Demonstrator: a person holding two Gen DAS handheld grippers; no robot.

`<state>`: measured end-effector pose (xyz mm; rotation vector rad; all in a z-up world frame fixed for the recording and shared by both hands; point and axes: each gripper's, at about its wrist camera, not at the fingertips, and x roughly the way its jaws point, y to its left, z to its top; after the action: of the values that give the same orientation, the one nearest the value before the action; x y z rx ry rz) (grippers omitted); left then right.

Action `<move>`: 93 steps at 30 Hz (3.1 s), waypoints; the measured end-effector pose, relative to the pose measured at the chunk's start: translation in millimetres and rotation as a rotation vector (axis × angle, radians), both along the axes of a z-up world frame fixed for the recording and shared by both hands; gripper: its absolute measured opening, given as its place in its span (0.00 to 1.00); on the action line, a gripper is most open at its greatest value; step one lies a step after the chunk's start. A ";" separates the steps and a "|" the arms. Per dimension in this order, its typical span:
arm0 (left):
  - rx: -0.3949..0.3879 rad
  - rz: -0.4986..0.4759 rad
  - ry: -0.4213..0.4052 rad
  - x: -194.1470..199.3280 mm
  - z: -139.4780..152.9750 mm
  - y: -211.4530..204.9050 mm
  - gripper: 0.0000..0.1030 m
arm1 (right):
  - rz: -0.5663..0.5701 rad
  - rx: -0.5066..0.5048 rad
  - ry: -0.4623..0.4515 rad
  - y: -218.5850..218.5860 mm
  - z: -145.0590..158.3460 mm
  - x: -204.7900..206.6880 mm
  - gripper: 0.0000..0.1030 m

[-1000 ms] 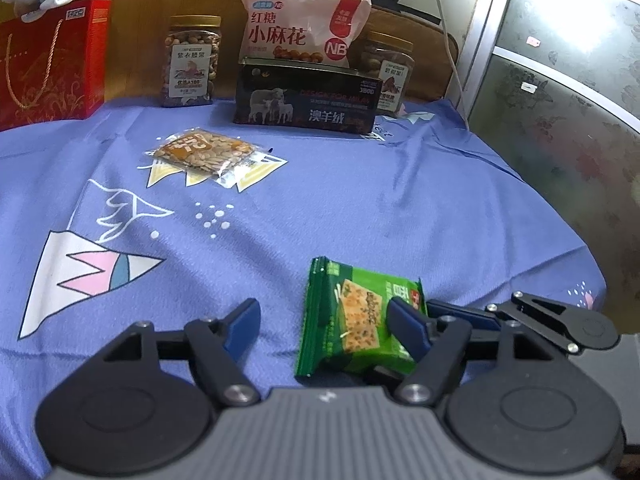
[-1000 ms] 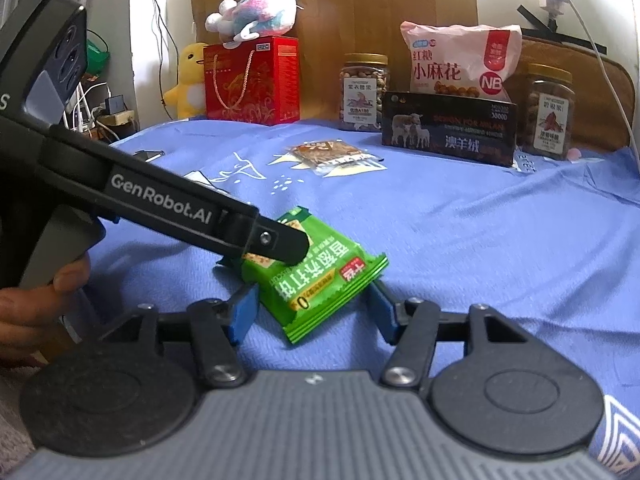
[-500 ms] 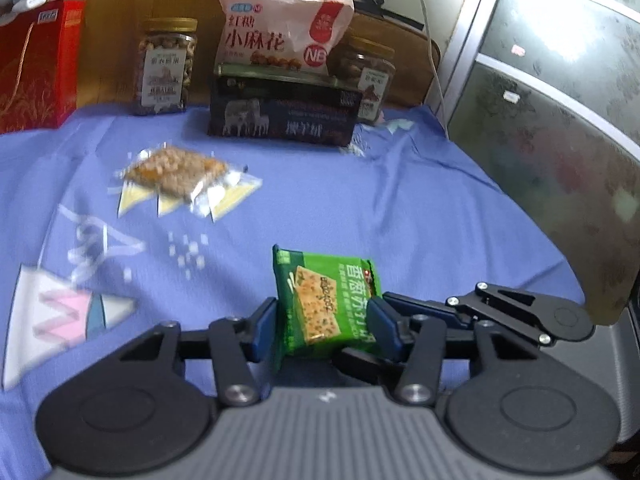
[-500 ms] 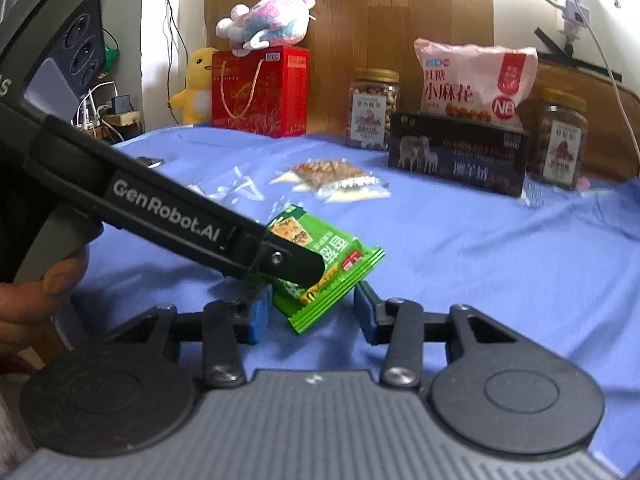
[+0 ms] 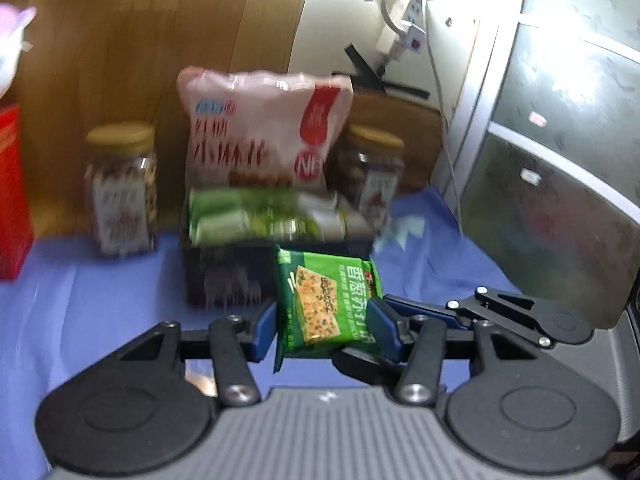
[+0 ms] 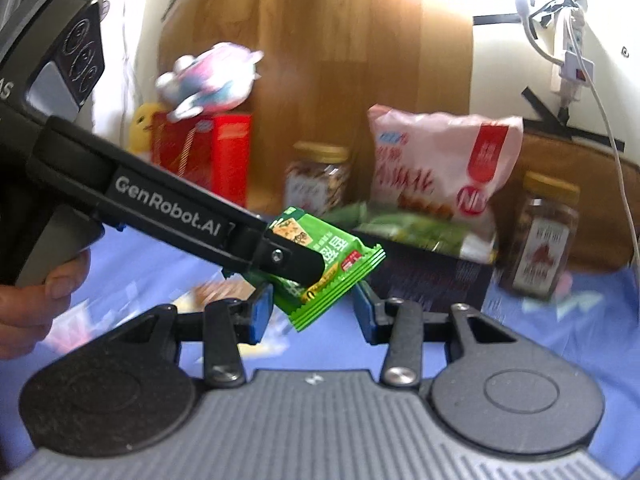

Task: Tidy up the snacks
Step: 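Carry the biscuit packet with the left tool into the tin, then open the left tool and pull it back from the tin, then move the left tool to the clear sunflower-seed bag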

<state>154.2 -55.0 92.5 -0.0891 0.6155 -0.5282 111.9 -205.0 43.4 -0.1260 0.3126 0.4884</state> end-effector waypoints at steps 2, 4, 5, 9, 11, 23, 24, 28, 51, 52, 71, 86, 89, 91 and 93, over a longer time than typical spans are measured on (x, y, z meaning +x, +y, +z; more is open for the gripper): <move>-0.007 0.003 -0.002 27.8 5.5 -4.1 0.47 | -0.003 0.001 -0.001 -6.1 6.4 28.2 0.45; -0.023 0.009 0.008 56.1 7.7 -5.2 0.48 | -0.005 0.002 0.002 -10.8 10.9 55.9 0.45; -0.030 0.013 0.015 69.5 7.9 -5.7 0.48 | -0.005 0.005 0.007 -13.0 12.3 69.8 0.45; -0.036 0.027 0.034 113.0 4.3 -10.0 0.48 | -0.008 0.021 0.031 -20.0 12.2 113.4 0.44; -0.026 0.036 0.044 127.3 -1.2 -13.7 0.48 | -0.006 0.030 0.051 -23.1 8.8 130.8 0.44; -0.001 0.045 0.093 158.3 -29.6 -20.9 0.48 | -0.007 -0.004 0.107 -24.4 -13.1 163.4 0.44; 0.000 0.045 0.092 158.7 -30.0 -21.5 0.48 | -0.009 -0.005 0.108 -24.2 -12.7 163.2 0.44; 0.013 0.047 0.090 159.0 -30.5 -23.5 0.53 | -0.012 0.001 0.113 -23.4 -9.2 162.6 0.46; 0.187 0.128 -0.011 118.1 -19.4 -32.8 0.59 | -0.056 0.077 0.095 -30.4 -4.5 127.2 0.53; 0.191 0.131 -0.011 115.5 -19.1 -33.0 0.59 | -0.056 0.080 0.097 -30.6 -4.2 124.5 0.53; 0.206 0.167 0.012 49.9 -18.2 -13.1 0.60 | -0.054 0.111 0.108 -20.5 0.8 55.2 0.53; 0.159 0.253 0.100 18.9 -45.5 82.3 0.71 | -0.010 0.171 0.280 9.8 -32.3 7.7 0.53; 0.119 0.272 0.153 26.8 -56.2 109.4 0.73 | 0.020 0.145 0.308 26.1 -39.6 5.3 0.53; 0.087 0.276 0.170 32.7 -61.6 121.6 0.77 | 0.031 0.126 0.322 34.3 -42.8 8.4 0.53; 0.078 0.267 0.165 39.3 -64.6 123.9 0.81 | 0.039 0.119 0.336 41.0 -43.8 13.0 0.54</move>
<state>193.5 68.8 27.8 -0.1404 0.7709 -0.2390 124.9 -164.0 -0.4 0.0668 0.6090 0.5662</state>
